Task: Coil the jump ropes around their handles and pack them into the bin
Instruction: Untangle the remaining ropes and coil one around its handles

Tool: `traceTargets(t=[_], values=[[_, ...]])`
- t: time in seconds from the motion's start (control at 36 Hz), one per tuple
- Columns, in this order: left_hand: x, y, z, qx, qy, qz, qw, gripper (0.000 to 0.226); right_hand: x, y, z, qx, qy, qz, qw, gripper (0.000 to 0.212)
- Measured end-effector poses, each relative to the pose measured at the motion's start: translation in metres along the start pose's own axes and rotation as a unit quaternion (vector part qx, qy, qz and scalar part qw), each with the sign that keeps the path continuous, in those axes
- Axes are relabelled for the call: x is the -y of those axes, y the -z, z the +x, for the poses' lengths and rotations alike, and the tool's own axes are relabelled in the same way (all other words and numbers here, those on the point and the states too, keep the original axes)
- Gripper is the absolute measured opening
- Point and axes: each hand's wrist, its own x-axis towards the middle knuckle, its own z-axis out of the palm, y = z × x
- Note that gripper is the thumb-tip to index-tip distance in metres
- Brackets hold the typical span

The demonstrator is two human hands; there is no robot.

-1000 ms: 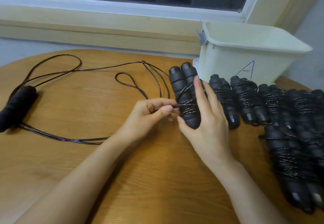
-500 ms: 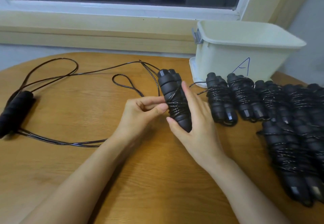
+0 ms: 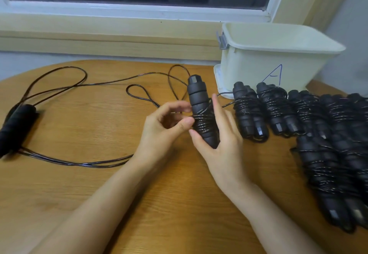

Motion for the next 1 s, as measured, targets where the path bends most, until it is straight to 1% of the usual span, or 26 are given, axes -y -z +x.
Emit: traceTargets(t=[0.06, 0.19, 0.25, 0.31, 0.36, 0.42, 0.47, 0.5, 0.58, 0.72, 0.86, 1.0], values=[[0.001, 0.0, 0.001, -0.003, 0.025, -0.04, 0.999, 0.05, 0.001, -0.002, -0.001, 0.004, -0.009, 0.027, 1.0, 0.077], [-0.002, 0.004, 0.001, 0.072, 0.066, -0.031, 0.995, 0.073, 0.001, -0.001, -0.002, 0.047, -0.031, 0.102, 0.993, 0.074], [-0.006, 0.002, 0.0, 0.08, 0.063, -0.039, 0.994, 0.078, 0.0, -0.001, -0.002, 0.062, -0.036, 0.12, 0.99, 0.073], [-0.008, 0.001, 0.0, 0.071, 0.048, -0.033, 0.996, 0.077, -0.002, -0.001, -0.002, 0.073, -0.039, 0.123, 0.989, 0.072], [-0.009, 0.002, 0.001, 0.055, 0.039, -0.018, 0.998, 0.076, -0.002, -0.001, -0.001, 0.065, -0.031, 0.09, 0.993, 0.074], [-0.007, 0.003, 0.002, 0.037, 0.034, -0.003, 0.999, 0.075, -0.003, -0.001, 0.001, 0.067, -0.019, 0.044, 0.997, 0.085], [-0.004, 0.004, 0.003, 0.018, 0.029, 0.008, 0.999, 0.076, -0.003, -0.002, 0.001, 0.091, -0.027, 0.037, 0.995, 0.096], [-0.004, 0.004, 0.003, 0.011, 0.026, 0.015, 0.999, 0.079, -0.004, -0.003, 0.0, 0.098, -0.032, 0.042, 0.994, 0.097], [-0.004, 0.004, 0.003, 0.001, 0.021, 0.035, 0.999, 0.086, -0.008, -0.006, -0.003, 0.092, -0.036, 0.061, 0.993, 0.092], [-0.005, 0.007, 0.005, 0.028, 0.026, 0.035, 0.999, 0.08, -0.01, -0.006, -0.001, 0.1, -0.041, 0.082, 0.991, 0.082], [-0.006, 0.009, 0.005, 0.053, 0.035, 0.023, 0.998, 0.076, -0.012, -0.001, 0.002, 0.12, -0.07, 0.124, 0.982, 0.081], [-0.005, 0.012, 0.007, 0.052, 0.028, 0.016, 0.998, 0.071, -0.014, 0.002, 0.004, 0.141, -0.096, 0.18, 0.969, 0.084]])
